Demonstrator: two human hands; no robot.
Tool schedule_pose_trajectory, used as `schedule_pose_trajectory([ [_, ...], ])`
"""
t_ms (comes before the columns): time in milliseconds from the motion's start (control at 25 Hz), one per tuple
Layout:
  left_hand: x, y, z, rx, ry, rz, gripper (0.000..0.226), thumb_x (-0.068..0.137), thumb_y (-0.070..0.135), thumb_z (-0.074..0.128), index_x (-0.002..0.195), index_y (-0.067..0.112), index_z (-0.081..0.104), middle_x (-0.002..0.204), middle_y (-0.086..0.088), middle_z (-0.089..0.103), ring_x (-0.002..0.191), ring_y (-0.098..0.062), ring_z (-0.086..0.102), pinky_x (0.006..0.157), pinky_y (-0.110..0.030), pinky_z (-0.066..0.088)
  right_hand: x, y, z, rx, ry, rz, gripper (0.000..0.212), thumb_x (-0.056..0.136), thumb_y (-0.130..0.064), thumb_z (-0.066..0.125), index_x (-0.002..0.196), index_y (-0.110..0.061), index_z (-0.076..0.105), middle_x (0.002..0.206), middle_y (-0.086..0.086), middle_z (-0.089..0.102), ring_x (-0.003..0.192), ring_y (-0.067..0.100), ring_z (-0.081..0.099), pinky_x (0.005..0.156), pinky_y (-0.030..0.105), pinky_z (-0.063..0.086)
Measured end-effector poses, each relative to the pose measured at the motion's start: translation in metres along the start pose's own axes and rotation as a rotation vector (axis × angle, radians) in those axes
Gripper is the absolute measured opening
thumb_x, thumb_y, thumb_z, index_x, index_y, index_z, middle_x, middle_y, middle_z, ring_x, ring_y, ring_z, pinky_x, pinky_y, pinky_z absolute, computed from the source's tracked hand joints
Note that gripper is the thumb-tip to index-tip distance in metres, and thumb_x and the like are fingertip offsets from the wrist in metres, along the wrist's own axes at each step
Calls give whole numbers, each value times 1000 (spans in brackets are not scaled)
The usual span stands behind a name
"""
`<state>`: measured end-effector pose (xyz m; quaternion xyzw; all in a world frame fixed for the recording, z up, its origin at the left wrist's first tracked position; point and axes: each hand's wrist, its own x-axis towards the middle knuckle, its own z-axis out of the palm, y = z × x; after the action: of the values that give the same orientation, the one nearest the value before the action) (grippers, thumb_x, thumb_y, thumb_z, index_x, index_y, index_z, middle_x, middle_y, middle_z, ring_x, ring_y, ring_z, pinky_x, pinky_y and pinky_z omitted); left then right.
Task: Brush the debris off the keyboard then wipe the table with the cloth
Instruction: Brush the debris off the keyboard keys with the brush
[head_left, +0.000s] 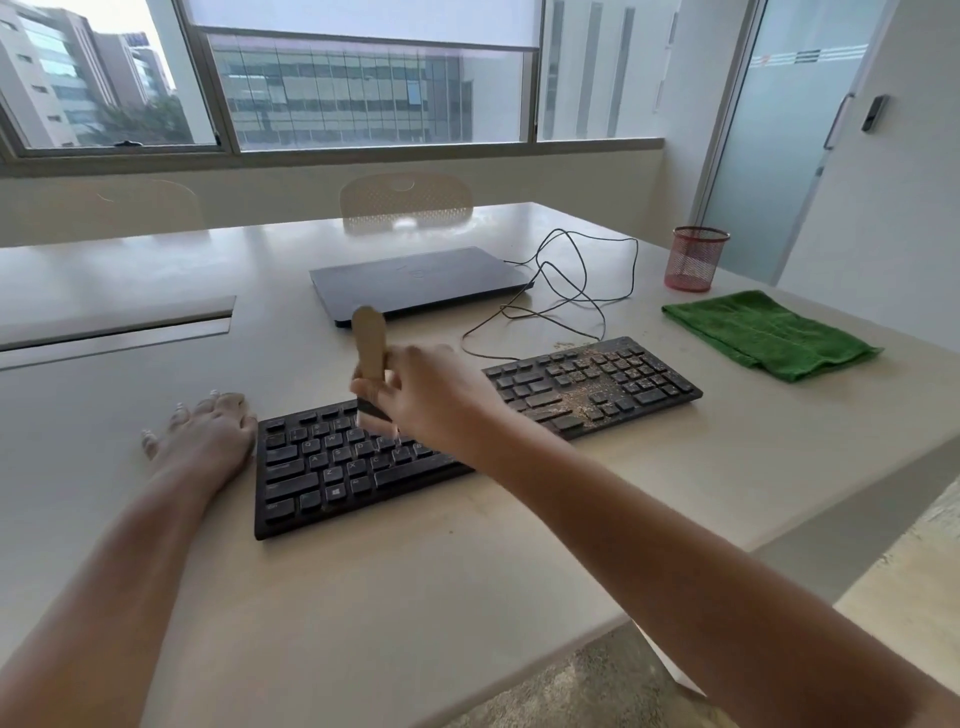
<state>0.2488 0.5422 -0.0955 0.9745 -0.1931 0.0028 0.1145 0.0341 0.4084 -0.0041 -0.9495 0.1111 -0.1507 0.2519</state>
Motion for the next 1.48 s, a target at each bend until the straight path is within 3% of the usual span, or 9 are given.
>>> schedule_pose_trajectory([
  [120, -1, 2, 1, -1, 0, -1, 44, 100, 35, 28, 141, 21, 34, 155, -4, 22, 143, -29, 18, 113, -55, 11, 9, 0, -12, -151, -157, 28, 27, 94, -35, 52, 108, -14, 62, 91, 1, 67, 68, 9, 55, 64, 26, 49],
  [320, -1, 1, 0, 1, 12, -1, 45, 100, 36, 27, 142, 22, 33, 156, -3, 21, 143, -29, 17, 114, -55, 11, 14, -8, -6, -66, -135, -89, 27, 94, -32, 53, 111, -14, 63, 89, -1, 66, 58, 3, 52, 47, 13, 39],
  [640, -3, 0, 0, -11, 8, 3, 44, 100, 35, 29, 142, 21, 34, 156, -3, 22, 143, -29, 17, 113, -55, 11, 20, 0, -8, -55, -182, -118, 27, 92, -32, 58, 110, -14, 66, 87, -8, 66, 60, -3, 55, 52, 5, 38],
  [800, -2, 1, 0, -8, 13, -5, 43, 100, 34, 29, 141, 20, 35, 155, -4, 22, 143, -30, 18, 113, -55, 11, 25, 5, -23, -202, -163, -135, 26, 91, -36, 56, 110, -21, 65, 104, -6, 67, 80, 6, 55, 59, 18, 39],
  [1000, 1, -2, 2, 3, 15, 1, 45, 100, 36, 29, 142, 22, 34, 155, -4, 23, 142, -30, 19, 113, -56, 12, 22, 7, -15, -163, -278, -161, 26, 90, -33, 59, 111, -20, 67, 105, -4, 67, 77, 5, 52, 63, 16, 40],
  [1080, 1, -1, 3, 0, 13, -3, 45, 100, 37, 28, 142, 22, 33, 155, -5, 23, 142, -30, 19, 113, -56, 12, 22, 14, -32, -319, -230, -71, 23, 90, -36, 58, 109, -25, 66, 103, -9, 66, 77, 4, 53, 61, 21, 39],
  [1240, 1, -1, 2, -2, 25, 0, 45, 100, 37, 28, 141, 22, 35, 154, -5, 26, 142, -30, 20, 112, -56, 14, 23, 9, -17, -116, -219, -181, 20, 91, -32, 58, 106, -23, 67, 90, -13, 64, 72, -1, 53, 63, 17, 41],
  [1400, 1, 1, 3, 7, 23, -6, 42, 99, 36, 28, 137, 21, 37, 152, -6, 29, 140, -30, 23, 111, -56, 15, 25, 28, -38, -302, -124, 37, 24, 91, -40, 55, 109, -26, 65, 96, -8, 64, 77, 7, 52, 57, 22, 37],
  [1480, 0, 0, 3, 6, 24, -5, 43, 99, 35, 27, 139, 21, 37, 153, -6, 28, 141, -30, 23, 112, -55, 15, 25, 21, -29, -157, -125, -75, 22, 91, -38, 56, 106, -26, 66, 90, -10, 64, 74, 6, 54, 64, 24, 46],
])
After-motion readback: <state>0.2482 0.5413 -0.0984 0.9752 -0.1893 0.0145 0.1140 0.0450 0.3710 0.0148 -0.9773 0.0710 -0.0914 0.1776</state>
